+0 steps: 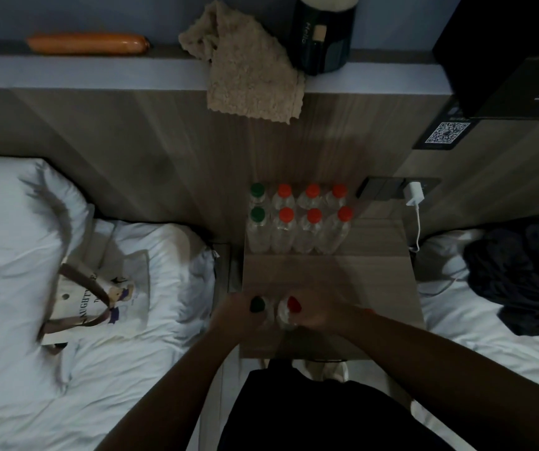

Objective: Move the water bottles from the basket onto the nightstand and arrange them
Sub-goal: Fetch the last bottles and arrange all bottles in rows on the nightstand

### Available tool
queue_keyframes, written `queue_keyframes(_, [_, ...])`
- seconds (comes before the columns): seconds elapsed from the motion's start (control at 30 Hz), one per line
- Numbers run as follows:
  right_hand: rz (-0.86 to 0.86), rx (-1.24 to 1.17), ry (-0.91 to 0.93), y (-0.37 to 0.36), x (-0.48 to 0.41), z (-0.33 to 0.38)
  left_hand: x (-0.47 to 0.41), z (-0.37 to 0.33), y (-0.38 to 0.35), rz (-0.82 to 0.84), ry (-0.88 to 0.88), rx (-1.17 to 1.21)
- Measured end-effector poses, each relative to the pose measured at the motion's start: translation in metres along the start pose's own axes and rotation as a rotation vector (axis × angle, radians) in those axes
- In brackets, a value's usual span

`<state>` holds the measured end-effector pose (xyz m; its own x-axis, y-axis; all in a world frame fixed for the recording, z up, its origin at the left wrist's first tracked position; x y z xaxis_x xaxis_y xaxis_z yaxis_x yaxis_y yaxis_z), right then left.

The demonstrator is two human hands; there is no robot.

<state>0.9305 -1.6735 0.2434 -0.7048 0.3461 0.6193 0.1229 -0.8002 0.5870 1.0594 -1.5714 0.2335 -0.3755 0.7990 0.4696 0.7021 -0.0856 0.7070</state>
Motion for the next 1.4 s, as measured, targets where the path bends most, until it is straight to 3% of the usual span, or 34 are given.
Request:
queue_keyframes(0.13, [-0.098, 0.134, -0.031, 0.021, -0.007, 0.006, -0.014, -0.006, 0.015, -0.009, -0.036, -0.036])
queue_keyframes(0.4, [-0.254, -0.012, -0.143, 0.043, -0.035, 0.003, -0.050, -0.007, 0.033, -0.072, -0.080, 0.039])
queue_keyframes(0.77, [-0.315, -0.045, -0.183, 0.044, -0.051, 0.004, -0.072, -0.010, 0.030, -0.064, -0.060, 0.021])
queue_keyframes(0.93, [-0.321, -0.152, -0.172, 0.036, -0.052, -0.009, -0.064, -0.004, 0.022, -0.125, -0.119, 0.124])
queue_keyframes(1.17, [-0.104, -0.381, -0.282, 0.002, -0.071, -0.044, -0.062, 0.025, -0.008, -0.126, 0.122, 0.263])
queue_keyframes(1.4, [0.045, -0.554, -0.432, -0.017, -0.098, -0.073, -0.082, 0.039, -0.043, 0.052, 0.235, 0.532])
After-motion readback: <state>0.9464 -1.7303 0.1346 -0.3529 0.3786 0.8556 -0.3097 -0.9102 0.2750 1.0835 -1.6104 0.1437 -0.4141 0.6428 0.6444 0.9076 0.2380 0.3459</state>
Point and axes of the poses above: each hand's wrist, its own x-axis away from the middle knuckle, its own y-axis out of the back of the hand, z = x × y, the point moved 6 cm from there along -x, towards the middle knuckle, and after that the axes turned 1 degree about -x, right-handed, at the moved point
